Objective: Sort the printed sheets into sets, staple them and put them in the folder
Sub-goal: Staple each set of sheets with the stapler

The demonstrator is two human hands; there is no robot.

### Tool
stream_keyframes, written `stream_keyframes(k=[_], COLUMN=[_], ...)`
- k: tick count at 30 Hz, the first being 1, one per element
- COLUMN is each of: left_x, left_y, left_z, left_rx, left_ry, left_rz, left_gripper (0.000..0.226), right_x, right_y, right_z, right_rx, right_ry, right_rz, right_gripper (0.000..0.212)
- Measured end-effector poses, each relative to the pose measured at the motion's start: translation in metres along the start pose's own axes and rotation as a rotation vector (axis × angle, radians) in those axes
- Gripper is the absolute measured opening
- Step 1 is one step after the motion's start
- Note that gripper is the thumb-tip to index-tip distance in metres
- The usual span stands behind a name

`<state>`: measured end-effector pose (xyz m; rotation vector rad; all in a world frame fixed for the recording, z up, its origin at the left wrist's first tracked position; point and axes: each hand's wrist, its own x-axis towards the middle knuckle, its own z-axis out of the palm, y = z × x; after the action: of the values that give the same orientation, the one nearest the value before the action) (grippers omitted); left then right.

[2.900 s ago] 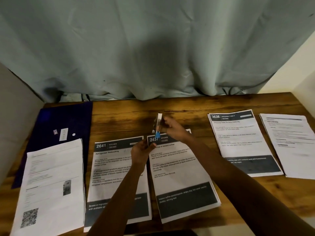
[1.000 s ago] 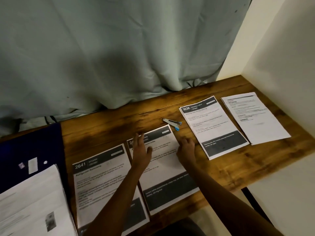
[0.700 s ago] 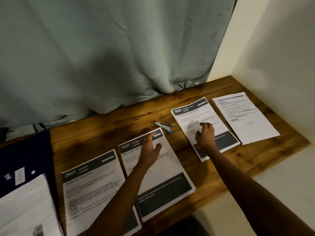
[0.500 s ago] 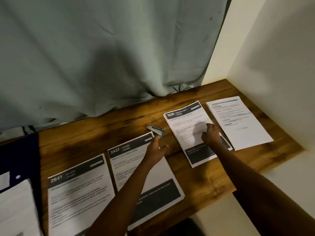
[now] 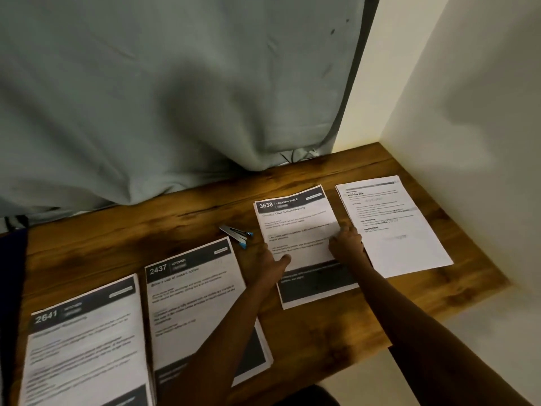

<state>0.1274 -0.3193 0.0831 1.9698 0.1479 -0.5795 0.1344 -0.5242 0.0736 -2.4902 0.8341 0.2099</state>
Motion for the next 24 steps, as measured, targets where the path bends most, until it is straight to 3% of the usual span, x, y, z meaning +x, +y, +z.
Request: stream_keyframes(k=[6, 11, 15, 20, 24], left_x=[0.008, 0.006, 0.023, 0.004, -0.004], left_y=[0.000, 0.006, 0.007, 0.066, 0.069], left_z=[0.010, 0.012, 0.001, -0.015, -0.018], left_rx=[-0.220, -0.228, -0.018, -0.182, -0.280], left_ry=[0.051, 0.117, 0.244, 0.307, 0.304], left_rz=[-0.151, -0.135, 0.043, 0.384, 0.489], left_gripper=[0.030, 0.025, 0.010, 0.009, 0.015], right_x=[0.002, 0.000, 0.000, -0.002, -0.007], right_y=[0.000, 0.005, 0.002, -0.017, -0.017], right_z=[-0.007, -0.010, -0.025, -0.058, -0.066], right_rx=[0.198, 0.436, 0.714, 1.070, 1.087], right_ry=[0.023, 0.010, 0.029, 0.017, -0.027], right_rz=[0.014, -0.012, -0.098, -0.176, -0.208], right_gripper=[0.033, 0.033, 0.033, 0.024, 0.032])
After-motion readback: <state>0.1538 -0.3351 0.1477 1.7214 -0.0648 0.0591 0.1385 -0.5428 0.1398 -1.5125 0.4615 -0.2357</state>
